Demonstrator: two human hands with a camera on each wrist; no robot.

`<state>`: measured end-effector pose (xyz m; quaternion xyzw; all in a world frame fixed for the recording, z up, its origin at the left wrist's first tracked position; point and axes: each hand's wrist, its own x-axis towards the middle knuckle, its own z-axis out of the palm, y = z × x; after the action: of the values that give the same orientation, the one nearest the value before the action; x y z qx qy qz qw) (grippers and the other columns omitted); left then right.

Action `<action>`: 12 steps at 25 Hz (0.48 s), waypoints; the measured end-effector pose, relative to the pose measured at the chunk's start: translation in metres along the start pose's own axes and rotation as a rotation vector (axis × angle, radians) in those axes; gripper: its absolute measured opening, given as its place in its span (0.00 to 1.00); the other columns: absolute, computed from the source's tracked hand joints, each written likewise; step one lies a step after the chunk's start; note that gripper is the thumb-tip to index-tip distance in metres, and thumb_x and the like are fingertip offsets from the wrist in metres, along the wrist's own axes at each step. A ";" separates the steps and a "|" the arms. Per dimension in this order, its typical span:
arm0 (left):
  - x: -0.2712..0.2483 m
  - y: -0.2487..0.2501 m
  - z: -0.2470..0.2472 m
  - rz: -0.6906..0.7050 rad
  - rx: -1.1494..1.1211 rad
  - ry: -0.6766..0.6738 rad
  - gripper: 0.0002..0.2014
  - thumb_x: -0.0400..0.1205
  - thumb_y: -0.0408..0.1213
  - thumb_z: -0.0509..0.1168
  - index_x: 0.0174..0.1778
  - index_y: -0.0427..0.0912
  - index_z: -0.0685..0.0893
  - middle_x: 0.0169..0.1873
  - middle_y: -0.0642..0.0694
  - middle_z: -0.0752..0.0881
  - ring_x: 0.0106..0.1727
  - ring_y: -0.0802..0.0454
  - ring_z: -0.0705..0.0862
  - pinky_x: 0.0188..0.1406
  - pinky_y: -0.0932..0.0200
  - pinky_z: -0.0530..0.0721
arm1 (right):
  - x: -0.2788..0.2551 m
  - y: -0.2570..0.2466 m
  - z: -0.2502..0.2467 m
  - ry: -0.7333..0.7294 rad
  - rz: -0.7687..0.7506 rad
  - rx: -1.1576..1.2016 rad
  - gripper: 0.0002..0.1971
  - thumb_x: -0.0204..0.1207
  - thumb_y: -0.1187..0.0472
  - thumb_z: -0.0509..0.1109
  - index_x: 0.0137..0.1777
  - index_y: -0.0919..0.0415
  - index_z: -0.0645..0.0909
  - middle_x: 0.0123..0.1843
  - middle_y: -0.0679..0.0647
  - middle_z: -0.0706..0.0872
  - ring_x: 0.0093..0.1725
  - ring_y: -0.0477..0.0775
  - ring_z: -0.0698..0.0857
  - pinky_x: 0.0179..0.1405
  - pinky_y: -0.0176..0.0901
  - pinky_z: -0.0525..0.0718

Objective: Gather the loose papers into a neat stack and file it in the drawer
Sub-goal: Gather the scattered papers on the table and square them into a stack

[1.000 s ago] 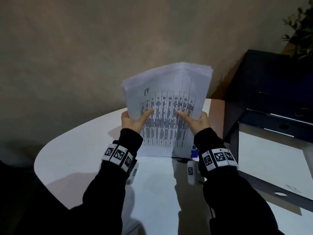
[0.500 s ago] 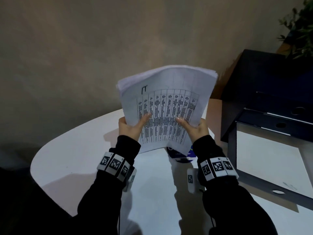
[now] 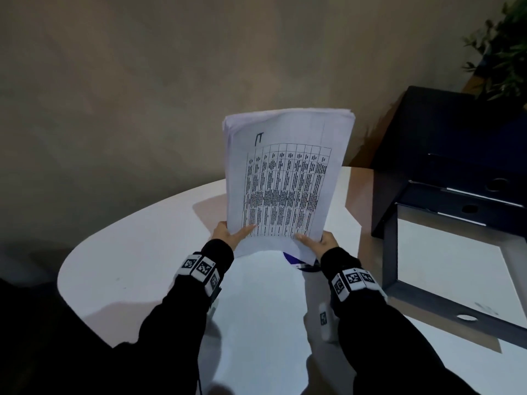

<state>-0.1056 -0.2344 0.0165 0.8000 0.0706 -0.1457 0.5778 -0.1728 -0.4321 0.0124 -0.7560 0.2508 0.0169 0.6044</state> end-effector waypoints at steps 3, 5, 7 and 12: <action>0.006 0.007 -0.006 0.030 0.036 0.010 0.26 0.75 0.44 0.74 0.60 0.27 0.79 0.52 0.34 0.87 0.57 0.40 0.86 0.61 0.51 0.83 | 0.004 0.005 -0.002 0.005 -0.013 0.041 0.17 0.73 0.59 0.75 0.57 0.69 0.82 0.49 0.60 0.87 0.48 0.56 0.87 0.40 0.37 0.87; 0.005 0.011 -0.005 0.036 0.050 -0.027 0.26 0.77 0.40 0.72 0.63 0.22 0.79 0.54 0.35 0.86 0.59 0.40 0.85 0.58 0.55 0.81 | 0.004 0.006 -0.006 -0.010 -0.006 0.015 0.18 0.73 0.55 0.75 0.56 0.67 0.81 0.47 0.58 0.86 0.50 0.57 0.84 0.44 0.42 0.86; 0.006 0.007 -0.003 0.022 0.115 -0.045 0.35 0.75 0.47 0.73 0.68 0.21 0.75 0.63 0.31 0.84 0.66 0.35 0.82 0.65 0.49 0.80 | 0.002 0.012 -0.009 -0.021 0.043 -0.008 0.33 0.64 0.43 0.77 0.60 0.67 0.80 0.53 0.62 0.87 0.57 0.62 0.85 0.61 0.55 0.83; -0.012 0.022 0.006 0.009 0.147 -0.121 0.47 0.71 0.58 0.72 0.77 0.28 0.67 0.75 0.33 0.75 0.75 0.36 0.75 0.76 0.43 0.72 | -0.029 -0.006 -0.027 0.027 -0.030 0.124 0.20 0.79 0.64 0.69 0.70 0.67 0.73 0.61 0.64 0.84 0.63 0.63 0.82 0.70 0.57 0.77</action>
<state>-0.1120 -0.2466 0.0384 0.8302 0.0212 -0.1961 0.5213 -0.2029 -0.4461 0.0343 -0.7211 0.2481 -0.0181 0.6466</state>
